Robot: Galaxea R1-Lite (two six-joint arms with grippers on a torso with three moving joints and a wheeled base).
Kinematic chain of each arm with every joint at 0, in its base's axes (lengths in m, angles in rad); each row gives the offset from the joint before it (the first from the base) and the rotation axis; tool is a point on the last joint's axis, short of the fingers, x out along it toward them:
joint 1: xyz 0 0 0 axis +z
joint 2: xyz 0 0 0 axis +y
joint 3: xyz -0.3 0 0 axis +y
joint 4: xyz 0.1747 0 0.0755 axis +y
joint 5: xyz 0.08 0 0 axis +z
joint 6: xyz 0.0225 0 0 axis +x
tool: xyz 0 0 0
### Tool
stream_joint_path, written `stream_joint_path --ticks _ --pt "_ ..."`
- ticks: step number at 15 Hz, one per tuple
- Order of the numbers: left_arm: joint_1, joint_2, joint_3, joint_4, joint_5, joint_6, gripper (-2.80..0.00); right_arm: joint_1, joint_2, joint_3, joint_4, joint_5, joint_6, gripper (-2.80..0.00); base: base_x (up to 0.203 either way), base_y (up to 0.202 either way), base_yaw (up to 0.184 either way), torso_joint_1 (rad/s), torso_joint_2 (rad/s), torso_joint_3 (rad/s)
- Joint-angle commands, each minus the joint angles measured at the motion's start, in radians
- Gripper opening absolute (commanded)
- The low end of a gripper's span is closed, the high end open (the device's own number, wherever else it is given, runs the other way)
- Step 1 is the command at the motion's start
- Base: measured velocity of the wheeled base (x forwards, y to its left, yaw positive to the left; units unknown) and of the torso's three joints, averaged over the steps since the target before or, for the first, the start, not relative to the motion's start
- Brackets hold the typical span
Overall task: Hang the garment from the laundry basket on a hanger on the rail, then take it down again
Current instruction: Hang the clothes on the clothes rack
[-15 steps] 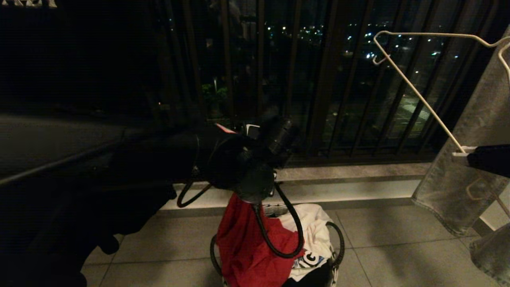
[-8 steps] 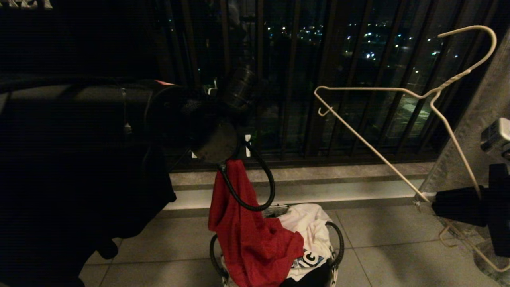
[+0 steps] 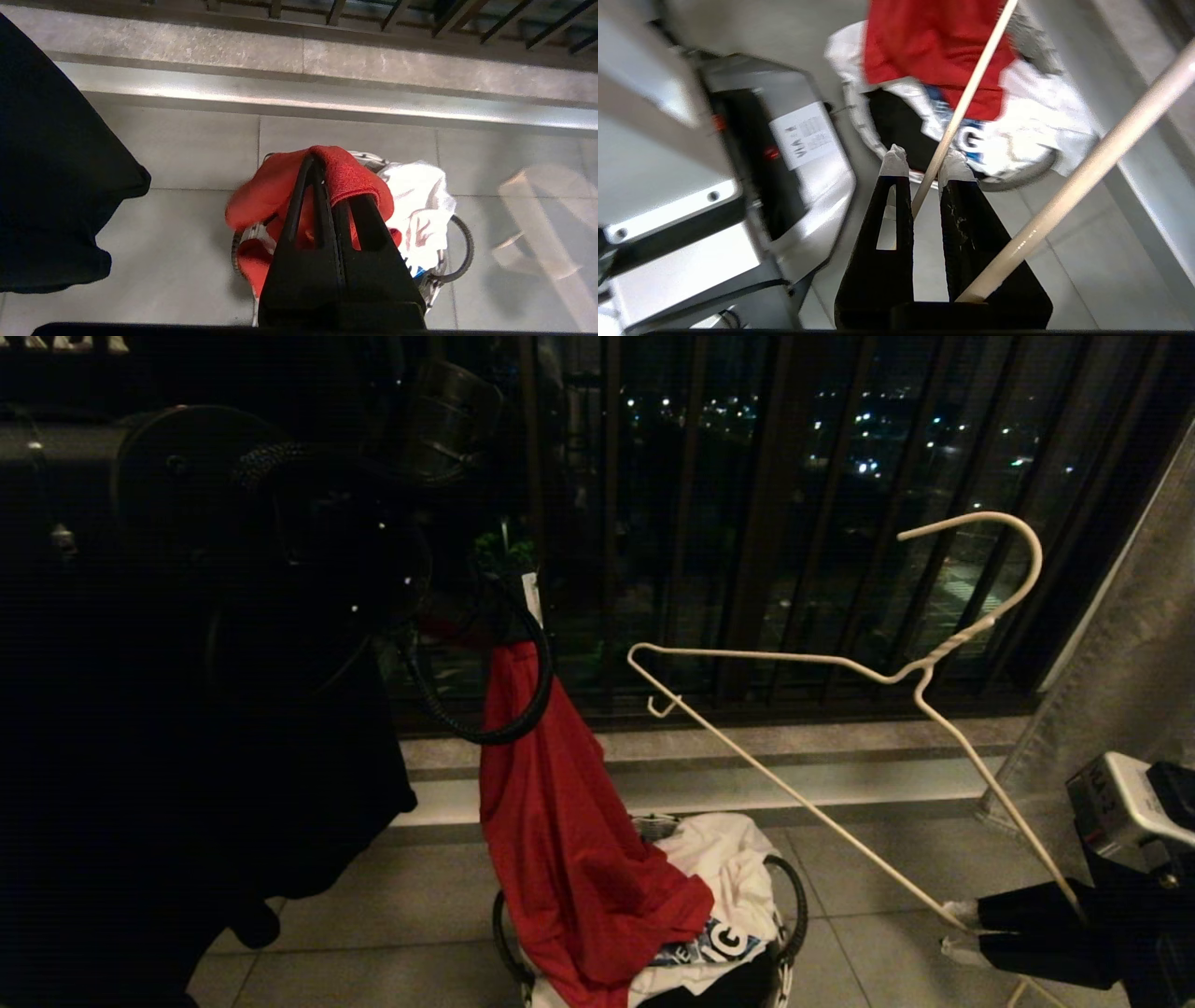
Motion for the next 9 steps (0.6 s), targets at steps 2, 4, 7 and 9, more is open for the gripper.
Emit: stream_joint_path --ticks 2,4,7,9 --pt "0.002 -0.004 0.009 -0.054 0.000 -0.004 -2.80 0.084 -0.011 0.031 0.001 0.005 0.000 -2.80 0.000 0.000 0.000 0.000 0.00 0.000" --pt "0.005 0.008 0.015 -0.072 0.004 -0.002 -2.80 0.124 -0.009 0.037 -0.003 0.005 0.032 -2.80 0.000 0.000 0.000 0.000 0.00 0.000" --pt "0.008 0.027 0.012 -0.073 0.008 -0.002 -2.80 0.185 -0.015 0.039 -0.005 0.004 0.083 -2.80 0.000 0.000 0.000 0.000 0.00 0.000" --pt "0.006 0.028 0.012 -0.073 0.006 -0.002 -2.80 0.209 -0.023 0.047 -0.005 0.005 0.086 -2.80 0.000 0.000 0.000 0.000 0.00 0.000"
